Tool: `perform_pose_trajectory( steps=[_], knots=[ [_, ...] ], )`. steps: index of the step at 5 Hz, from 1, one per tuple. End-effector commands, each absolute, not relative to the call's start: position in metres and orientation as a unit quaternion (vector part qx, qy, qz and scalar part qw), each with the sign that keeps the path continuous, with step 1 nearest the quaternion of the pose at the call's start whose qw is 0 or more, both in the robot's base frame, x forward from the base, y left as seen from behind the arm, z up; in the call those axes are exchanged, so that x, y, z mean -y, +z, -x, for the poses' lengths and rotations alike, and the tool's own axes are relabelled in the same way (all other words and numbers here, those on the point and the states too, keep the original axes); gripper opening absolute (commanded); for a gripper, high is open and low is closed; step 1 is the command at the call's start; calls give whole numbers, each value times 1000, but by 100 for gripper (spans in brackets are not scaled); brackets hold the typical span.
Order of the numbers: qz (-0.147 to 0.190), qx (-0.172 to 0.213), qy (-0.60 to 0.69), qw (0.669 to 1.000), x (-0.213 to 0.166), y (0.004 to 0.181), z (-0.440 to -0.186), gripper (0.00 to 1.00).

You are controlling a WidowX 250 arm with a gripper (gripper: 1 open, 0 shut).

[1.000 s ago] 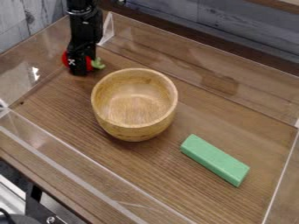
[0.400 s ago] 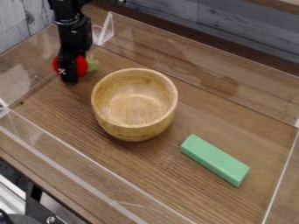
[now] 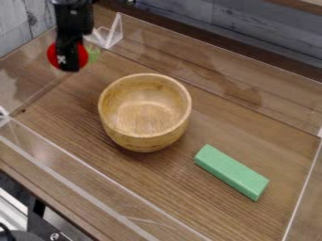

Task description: Move the red object to the right side of the table

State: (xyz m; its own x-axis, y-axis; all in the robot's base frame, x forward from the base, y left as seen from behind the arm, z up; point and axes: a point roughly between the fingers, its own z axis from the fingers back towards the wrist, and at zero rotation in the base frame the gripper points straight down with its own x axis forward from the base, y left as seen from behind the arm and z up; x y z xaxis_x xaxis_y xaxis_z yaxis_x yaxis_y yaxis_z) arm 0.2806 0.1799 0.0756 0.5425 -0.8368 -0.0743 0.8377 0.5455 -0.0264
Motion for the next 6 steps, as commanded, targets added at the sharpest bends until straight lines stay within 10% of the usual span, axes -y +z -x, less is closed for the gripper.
perform_pose_trajectory(
  steps=[1, 6],
  knots=[
    [-30, -13, -458, 889, -142, 104, -293, 0],
    [-6, 12, -282, 959, 21, 84, -318, 0]
  ],
)
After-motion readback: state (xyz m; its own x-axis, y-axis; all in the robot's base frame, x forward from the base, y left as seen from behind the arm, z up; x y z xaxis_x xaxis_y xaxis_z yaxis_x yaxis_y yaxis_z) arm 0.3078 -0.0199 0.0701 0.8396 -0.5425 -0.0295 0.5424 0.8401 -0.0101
